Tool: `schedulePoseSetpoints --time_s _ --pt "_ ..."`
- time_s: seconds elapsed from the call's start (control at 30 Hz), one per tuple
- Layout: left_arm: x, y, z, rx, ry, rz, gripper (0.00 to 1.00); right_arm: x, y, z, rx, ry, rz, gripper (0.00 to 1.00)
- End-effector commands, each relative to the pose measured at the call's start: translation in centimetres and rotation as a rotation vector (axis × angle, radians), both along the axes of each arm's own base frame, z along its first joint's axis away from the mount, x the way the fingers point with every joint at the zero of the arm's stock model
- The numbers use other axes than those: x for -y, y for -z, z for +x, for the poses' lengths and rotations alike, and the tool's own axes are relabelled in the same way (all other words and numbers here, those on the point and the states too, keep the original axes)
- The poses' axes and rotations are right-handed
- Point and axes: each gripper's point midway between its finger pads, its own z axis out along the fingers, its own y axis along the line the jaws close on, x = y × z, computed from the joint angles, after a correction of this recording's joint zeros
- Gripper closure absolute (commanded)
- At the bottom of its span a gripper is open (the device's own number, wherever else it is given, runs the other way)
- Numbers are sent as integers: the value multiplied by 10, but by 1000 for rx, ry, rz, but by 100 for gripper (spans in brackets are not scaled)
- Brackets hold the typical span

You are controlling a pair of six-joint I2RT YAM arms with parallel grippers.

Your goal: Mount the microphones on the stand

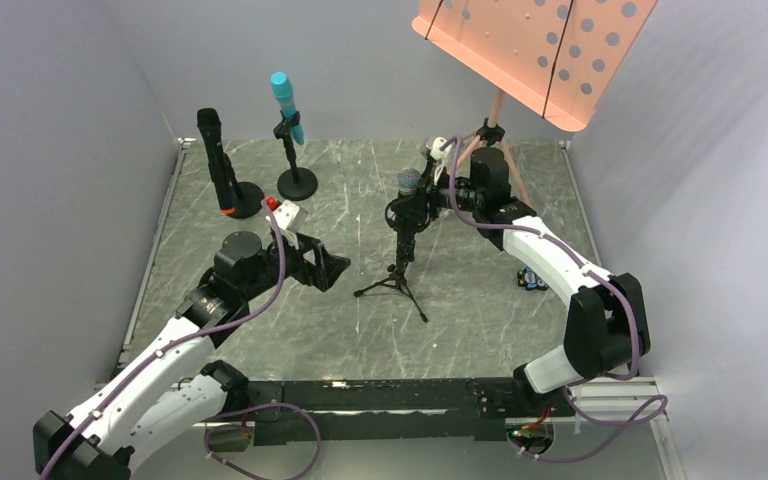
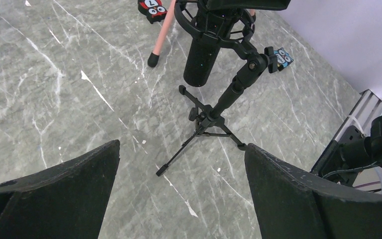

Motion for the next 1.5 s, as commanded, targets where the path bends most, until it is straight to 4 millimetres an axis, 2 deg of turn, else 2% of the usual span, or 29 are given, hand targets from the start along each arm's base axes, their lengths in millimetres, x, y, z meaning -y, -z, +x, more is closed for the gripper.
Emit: schedulePoseSetpoints --time_s 0.0,0.03,0.1,0.13,0.17,0.2,0.3,0.43,0.53,0.6,0.73,0.87,1.0,1.2,1.47 --pt "9 -22 -1 38 39 -65 1 -5 8 -25 -78 -89 -17 85" --pt "10 -22 -2 34 43 -67 1 -5 2 -31 -76 -111 -14 76" --pt "12 -20 -4 25 61 -69 1 -4 -20 -36 -39 -118 7 39" --pt "13 -20 -5 22 69 -72 1 -2 -32 -38 -14 -116 16 26" --pt "14 -20 -7 18 79 -73 1 0 -43 -40 9 -116 22 16" --pt "15 -20 -8 18 88 -74 1 3 -54 -41 24 -116 29 11" --pt "18 -23 -13 10 118 -88 1 11 -73 -45 19 -138 47 6" --pt "30 -35 -22 30 200 -117 1 27 -81 -55 60 -174 40 3" --pt "39 -32 -27 37 237 -79 1 42 -74 -60 93 -168 0 3" --pt "46 -21 -30 10 247 -27 1 53 -68 -66 99 -161 -20 2" --pt "59 -3 -25 -18 237 60 2 75 -57 -85 59 -172 -11 2" --pt "78 11 -21 52 297 89 4 86 -35 -103 28 -182 20 2" --pt "93 31 -12 193 380 117 3 103 -26 -95 5 -105 64 0" --pt "114 33 0 462 468 97 2 109 -16 -89 -4 -72 45 0" --pt "138 45 12 525 524 44 10 110 -17 -89 -12 -64 35 0"
